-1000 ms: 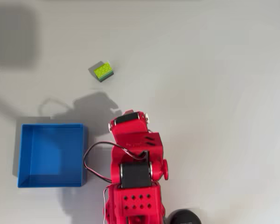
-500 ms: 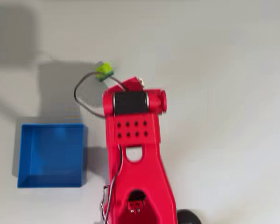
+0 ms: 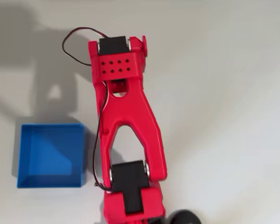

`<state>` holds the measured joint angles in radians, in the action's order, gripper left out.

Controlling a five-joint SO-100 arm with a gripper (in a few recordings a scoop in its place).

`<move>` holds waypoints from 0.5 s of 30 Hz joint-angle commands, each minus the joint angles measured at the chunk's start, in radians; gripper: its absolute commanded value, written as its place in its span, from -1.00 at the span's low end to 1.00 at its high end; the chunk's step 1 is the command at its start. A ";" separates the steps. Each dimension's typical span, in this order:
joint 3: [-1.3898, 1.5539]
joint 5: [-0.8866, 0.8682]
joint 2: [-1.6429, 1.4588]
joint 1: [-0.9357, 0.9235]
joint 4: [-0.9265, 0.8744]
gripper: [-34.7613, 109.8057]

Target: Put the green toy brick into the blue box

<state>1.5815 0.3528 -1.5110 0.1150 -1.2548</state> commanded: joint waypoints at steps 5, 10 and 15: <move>-0.156 -0.014 0.103 0.069 -0.014 -0.03; -0.216 -0.023 0.184 0.084 -0.014 -0.06; -0.279 -0.035 0.262 0.092 -0.014 -0.07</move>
<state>1.3806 0.3160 -1.2471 0.1856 -1.2548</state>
